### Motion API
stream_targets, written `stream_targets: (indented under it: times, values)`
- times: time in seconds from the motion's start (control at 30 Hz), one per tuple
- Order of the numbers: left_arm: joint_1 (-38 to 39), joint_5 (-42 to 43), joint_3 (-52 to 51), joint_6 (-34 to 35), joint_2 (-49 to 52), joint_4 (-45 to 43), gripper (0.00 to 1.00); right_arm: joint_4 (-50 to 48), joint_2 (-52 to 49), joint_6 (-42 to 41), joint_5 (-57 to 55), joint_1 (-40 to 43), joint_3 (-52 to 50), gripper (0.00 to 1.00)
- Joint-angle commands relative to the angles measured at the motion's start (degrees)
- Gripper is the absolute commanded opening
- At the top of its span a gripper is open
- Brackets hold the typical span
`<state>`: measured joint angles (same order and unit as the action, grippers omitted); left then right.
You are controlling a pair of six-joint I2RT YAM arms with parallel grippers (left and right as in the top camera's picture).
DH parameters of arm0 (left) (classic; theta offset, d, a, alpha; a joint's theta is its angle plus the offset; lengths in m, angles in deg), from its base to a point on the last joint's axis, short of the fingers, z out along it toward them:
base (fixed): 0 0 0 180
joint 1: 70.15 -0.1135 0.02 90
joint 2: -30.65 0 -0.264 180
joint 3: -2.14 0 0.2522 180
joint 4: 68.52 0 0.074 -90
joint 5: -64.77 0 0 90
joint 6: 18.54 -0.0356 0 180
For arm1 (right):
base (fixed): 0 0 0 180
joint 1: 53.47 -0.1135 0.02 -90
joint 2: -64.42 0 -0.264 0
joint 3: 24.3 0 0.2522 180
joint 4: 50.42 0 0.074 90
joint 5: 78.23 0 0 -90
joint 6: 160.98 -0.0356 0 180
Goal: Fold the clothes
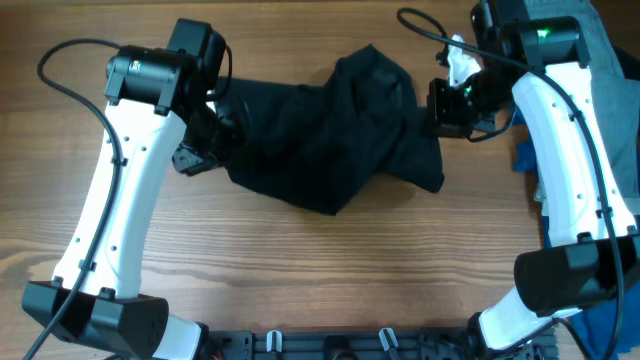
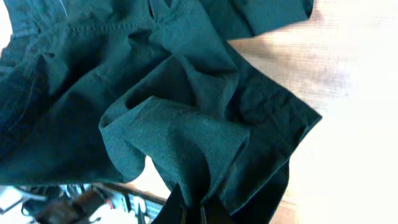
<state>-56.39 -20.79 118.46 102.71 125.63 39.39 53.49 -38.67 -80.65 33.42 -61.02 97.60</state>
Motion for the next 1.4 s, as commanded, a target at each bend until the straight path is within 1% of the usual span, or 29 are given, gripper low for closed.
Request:
stream_targets:
  times: [0.0,0.1,0.5,0.53,0.57,0.6,0.63,0.67,0.7,0.73,0.77,0.8,0.83,0.87,0.9,0.93,0.97,1.0,1.03,1.17,1.2,1.23,1.27,1.3,1.33,1.37]
  values:
    - [-0.09,2.64,0.07,0.42,-0.11,2.38,0.04,1.88,-0.22,2.14,0.9,0.24,-1.57,0.04]
    - [-0.09,4.09,-0.15,-0.74,0.07,2.34,0.04,1.66,-0.22,2.12,0.87,0.24,-3.45,0.04]
    - [-0.09,4.09,-0.31,-0.79,1.42,2.36,0.04,-0.11,-0.22,2.21,0.9,0.24,-13.46,0.04]
    - [-0.09,4.13,-0.31,-0.79,1.42,2.36,0.11,0.17,-0.22,2.21,0.9,0.24,-13.92,0.07]
    - [0.0,4.31,-0.31,-0.79,1.42,2.36,0.25,0.79,-0.22,2.19,0.9,0.24,-14.27,0.28]
    - [0.04,4.76,-0.31,-0.81,1.42,2.36,0.34,1.31,-0.22,2.43,0.9,0.2,-14.62,0.59]
    - [0.02,5.2,-0.31,-0.81,1.42,2.36,0.37,1.73,-0.22,2.95,0.9,0.04,-15.02,0.63]
    - [0.02,5.92,-0.31,-0.81,1.42,2.34,0.39,2.01,-0.22,3.5,0.92,-0.15,-15.28,0.63]
    - [0.02,7.04,-0.31,-0.81,1.42,2.34,0.48,2.01,-0.22,3.45,0.96,-0.48,-15.76,0.78]
    - [0.02,8.07,-0.31,-0.81,1.42,2.34,0.54,2.03,-0.22,3.45,1.33,-0.81,-16.06,0.9]
    - [0.02,9.09,-0.31,-0.87,1.42,2.36,0.56,2.01,-0.22,3.45,1.62,-1.16,-16.41,0.98]
    - [0.02,9.88,-0.31,-1.25,1.42,2.36,0.56,2.01,-0.22,3.45,1.6,-1.64,-16.81,0.99]
    - [0.02,10.43,-0.31,-1.42,1.42,2.36,0.56,2.01,-0.22,3.45,1.62,-2.1,-17.18,0.99]
    - [0.04,10.8,-0.31,-1.42,1.42,2.36,0.56,1.97,-0.22,3.5,1.7,-2.62,-17.62,0.94]
    - [0.22,10.78,-0.31,-1.4,1.42,2.34,0.56,1.73,-0.22,3.52,1.79,-3.21,-18.08,0.75]
    - [0.44,10.78,-0.31,-1.4,1.42,2.34,0.54,1.11,-0.22,3.48,2.36,-4.02,-18.78,0.68]
    - [0.7,10.69,-0.31,-1.42,1.42,2.16,0.54,0.28,-0.22,3.48,2.93,-4.7,-19.26,0.71]
    - [0.92,10.43,-0.31,-1.42,1.42,1.73,0.54,-0.81,-0.22,3.39,2.86,-5.18,-19.61,0.83]
    - [1.25,9.29,-0.35,-1.4,1.49,0.35,0.54,-3.52,-0.22,3.06,2.8,-6.01,-20.04,1.0]
    - [1.84,3.45,-1.44,-1.4,2.73,-8.33,0.48,-17.07,-0.66,0.48,1.75,-6.78,-20.52,1.0]
    - [1.84,2.23,-2.34,-1.4,3.43,-10.71,0.48,-19.93,-1.27,0.44,1.42,-6.6,-20.5,0.96]
    - [1.73,2.08,-3.19,-1.38,4.24,-12.66,0.44,-22.47,-1.7,0.2,1.86,-6.27,-20.5,0.81]
    - [1.51,2.1,-4.15,-1.38,5.62,-14.67,0.43,-25.55,-2.64,0.26,1.92,-5.75,-20.5,0.57]
    - [1.36,2.08,-4.66,-1.4,6.73,-15.47,0.4,-27.21,-3.19,0.24,1.97,-5.31,-20.5,0.49]
    - [1.11,2.1,-5.16,-1.38,8.66,-16.09,0.32,-29.83,-4.17,0.37,1.92,-4.61,-20.5,0.36]
    - [0.85,2.1,-5.25,-1.4,10.56,-16.26,0.24,-31.21,-4.81,0.48,1.95,-4.0,-20.44,0.34]
